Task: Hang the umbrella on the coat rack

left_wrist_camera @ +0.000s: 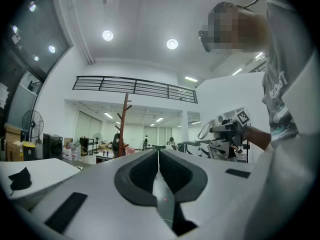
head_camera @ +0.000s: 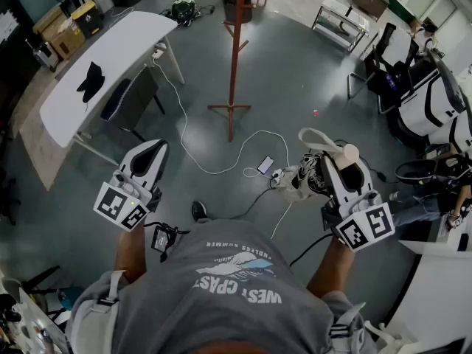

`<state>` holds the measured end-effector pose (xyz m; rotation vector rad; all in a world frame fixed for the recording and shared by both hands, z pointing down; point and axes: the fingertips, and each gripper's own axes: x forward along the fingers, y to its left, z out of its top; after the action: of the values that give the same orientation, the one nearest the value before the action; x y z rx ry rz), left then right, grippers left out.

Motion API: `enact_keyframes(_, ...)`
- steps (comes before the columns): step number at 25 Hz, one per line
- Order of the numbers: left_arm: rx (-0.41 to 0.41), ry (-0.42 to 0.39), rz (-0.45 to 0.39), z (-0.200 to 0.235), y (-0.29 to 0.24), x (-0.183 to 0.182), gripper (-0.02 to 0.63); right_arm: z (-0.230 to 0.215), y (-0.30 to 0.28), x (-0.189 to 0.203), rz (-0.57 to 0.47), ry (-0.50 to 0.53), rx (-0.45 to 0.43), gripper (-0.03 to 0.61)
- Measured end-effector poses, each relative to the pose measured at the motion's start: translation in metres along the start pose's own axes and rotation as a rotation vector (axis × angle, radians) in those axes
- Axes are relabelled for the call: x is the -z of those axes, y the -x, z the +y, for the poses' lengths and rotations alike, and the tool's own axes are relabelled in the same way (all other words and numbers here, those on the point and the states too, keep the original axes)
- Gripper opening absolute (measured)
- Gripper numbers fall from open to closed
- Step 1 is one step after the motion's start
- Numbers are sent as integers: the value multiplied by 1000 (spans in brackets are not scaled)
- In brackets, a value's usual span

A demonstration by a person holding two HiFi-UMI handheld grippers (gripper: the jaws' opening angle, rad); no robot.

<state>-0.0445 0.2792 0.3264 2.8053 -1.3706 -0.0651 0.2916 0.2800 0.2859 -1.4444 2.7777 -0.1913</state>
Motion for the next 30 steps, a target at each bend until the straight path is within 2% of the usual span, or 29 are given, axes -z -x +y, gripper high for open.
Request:
enact_keyframes(12, 24, 13, -12, 75, -7, -3, 18, 23, -66, -9, -6, 2, 21, 175)
enact_keyframes(24, 90, 32, -11, 163, -14, 1, 18, 49, -148, -14, -31, -43, 77, 176)
enact_keyframes(30, 93, 72, -8, 188, -15, 16, 18, 62, -184, -14, -26, -61, 45, 175)
